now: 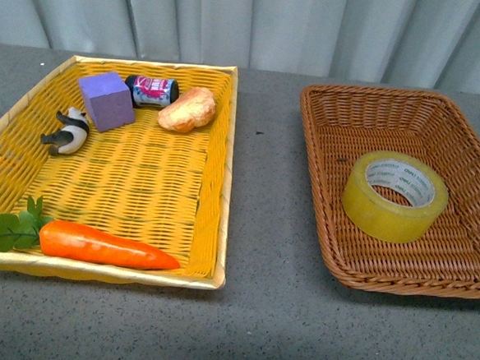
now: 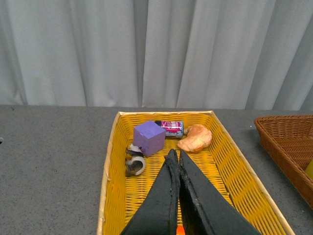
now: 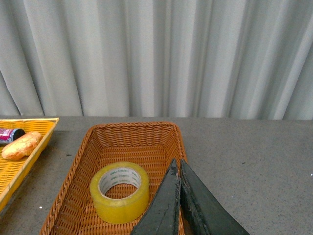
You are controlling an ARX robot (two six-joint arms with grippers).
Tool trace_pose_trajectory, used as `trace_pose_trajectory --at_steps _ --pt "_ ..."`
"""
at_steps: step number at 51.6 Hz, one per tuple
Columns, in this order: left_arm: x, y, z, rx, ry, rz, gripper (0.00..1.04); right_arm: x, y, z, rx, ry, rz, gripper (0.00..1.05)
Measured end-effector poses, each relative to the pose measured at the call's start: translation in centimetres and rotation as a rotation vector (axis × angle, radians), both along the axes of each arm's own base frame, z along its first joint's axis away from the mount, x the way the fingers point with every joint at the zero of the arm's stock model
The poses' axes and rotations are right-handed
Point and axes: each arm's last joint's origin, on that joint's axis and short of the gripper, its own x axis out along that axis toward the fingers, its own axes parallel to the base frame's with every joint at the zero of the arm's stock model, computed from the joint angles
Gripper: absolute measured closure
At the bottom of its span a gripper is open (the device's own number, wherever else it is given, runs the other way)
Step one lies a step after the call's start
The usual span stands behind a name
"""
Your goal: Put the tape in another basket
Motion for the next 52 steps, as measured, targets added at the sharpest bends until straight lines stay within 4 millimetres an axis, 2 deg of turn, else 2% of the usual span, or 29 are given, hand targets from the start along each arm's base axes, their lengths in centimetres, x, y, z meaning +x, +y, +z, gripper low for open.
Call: trace_pose_trajectory --at_steps 14,22,33,35,39,41,47,52 --pt "-0.4 0.0 -0.1 0.0 0.002 0.0 1.01 -0.4 0.0 0.0 0.0 0.001 0.002 1.04" --pt "-1.4 0.0 -0.4 0.0 0.012 0.001 1.01 -1.3 0.0 -0.4 0.0 0.014 0.002 1.04" --pt "-1.5 0.0 -0.4 0.0 0.008 0.0 1.0 -1.4 0.0 -0.3 0.0 0.006 0.003 1.04" --pt "-1.5 0.0 -0.4 -0.001 0.008 0.0 0.96 -1.4 0.0 -0.3 0.0 0.006 0.002 1.02" --pt "-1.5 0.0 -0.4 0.0 0.008 0.0 0.82 -1.4 0.0 -0.3 0.0 0.006 0.003 0.89" --pt "-1.5 0.0 -0.4 0.0 0.008 0.0 0.71 -1.4 0.0 -0.3 0.0 0.006 0.003 0.78" --pt "-1.5 0.0 -0.4 0.0 0.008 0.0 0.51 -1.4 0.0 -0.3 0.0 0.006 0.003 0.58" --pt "-1.5 0.0 -0.4 0.0 0.008 0.0 0.26 -1.4 0.0 -0.3 0.0 0.006 0.003 0.35"
